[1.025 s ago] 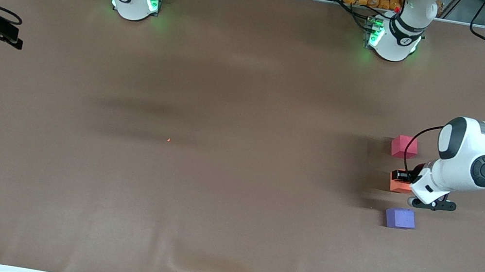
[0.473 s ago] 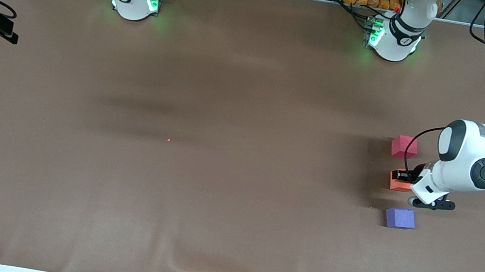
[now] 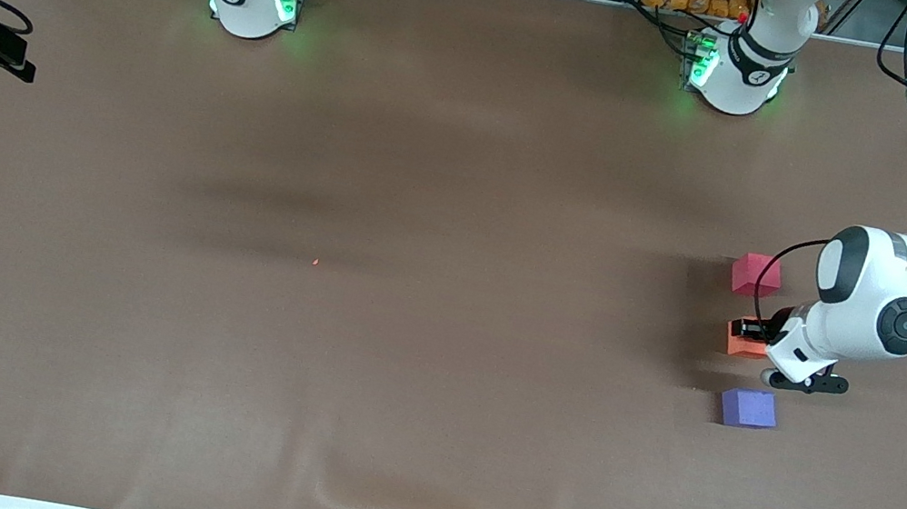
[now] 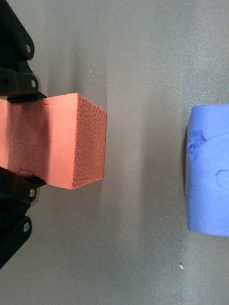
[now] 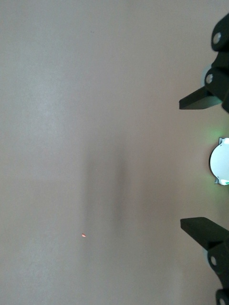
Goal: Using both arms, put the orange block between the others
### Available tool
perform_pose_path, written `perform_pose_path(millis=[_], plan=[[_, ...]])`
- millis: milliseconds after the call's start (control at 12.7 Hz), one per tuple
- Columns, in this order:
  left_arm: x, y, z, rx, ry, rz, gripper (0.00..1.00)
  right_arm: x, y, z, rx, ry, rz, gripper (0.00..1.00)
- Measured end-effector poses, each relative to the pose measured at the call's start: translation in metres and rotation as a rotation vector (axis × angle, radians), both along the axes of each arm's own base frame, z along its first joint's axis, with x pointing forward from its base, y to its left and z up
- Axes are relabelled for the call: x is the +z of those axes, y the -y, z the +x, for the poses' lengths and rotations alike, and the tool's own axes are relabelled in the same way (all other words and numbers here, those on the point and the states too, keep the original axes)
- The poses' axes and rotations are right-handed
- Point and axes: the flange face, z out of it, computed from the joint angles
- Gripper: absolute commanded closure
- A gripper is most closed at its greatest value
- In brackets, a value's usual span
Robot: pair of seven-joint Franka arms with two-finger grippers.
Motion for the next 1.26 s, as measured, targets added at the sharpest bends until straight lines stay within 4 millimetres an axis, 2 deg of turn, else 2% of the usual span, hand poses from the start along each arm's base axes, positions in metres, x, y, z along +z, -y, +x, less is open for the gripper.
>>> perform_pose_path(millis=[315,473,552,709,867,1025,1261], plan=[[0.003,0.003,0.003,-0.006,0.011,-0.003,0.0,0.0,-0.001,0.0,0.002,0.0,0.0,0.0],[0.018,0.008,0.01,-0.013,0.04,-0.003,0.0,0.0,-0.002,0.0,0.003,0.0,0.0,0.0],[0.032,0.014,0.016,-0.024,0.06,-0.003,0.0,0.0,-0.002,0.0,0.004,0.0,0.0,0.0],[0.081,0.027,0.03,-0.048,0.082,0.007,0.0,0.0,-0.002,0.0,0.004,0.0,0.0,0.0],[0.148,0.035,0.049,-0.066,0.106,0.021,0.0,0.0,-0.002,0.0,0.004,0.001,0.0,0.0],[0.218,0.032,0.064,-0.075,0.133,0.034,0.0,0.0,-0.003,0.0,0.005,0.001,0.0,0.0],[0.296,0.028,0.069,-0.067,0.139,0.041,0.0,0.0,-0.003,0.0,0.005,0.001,0.0,0.0]])
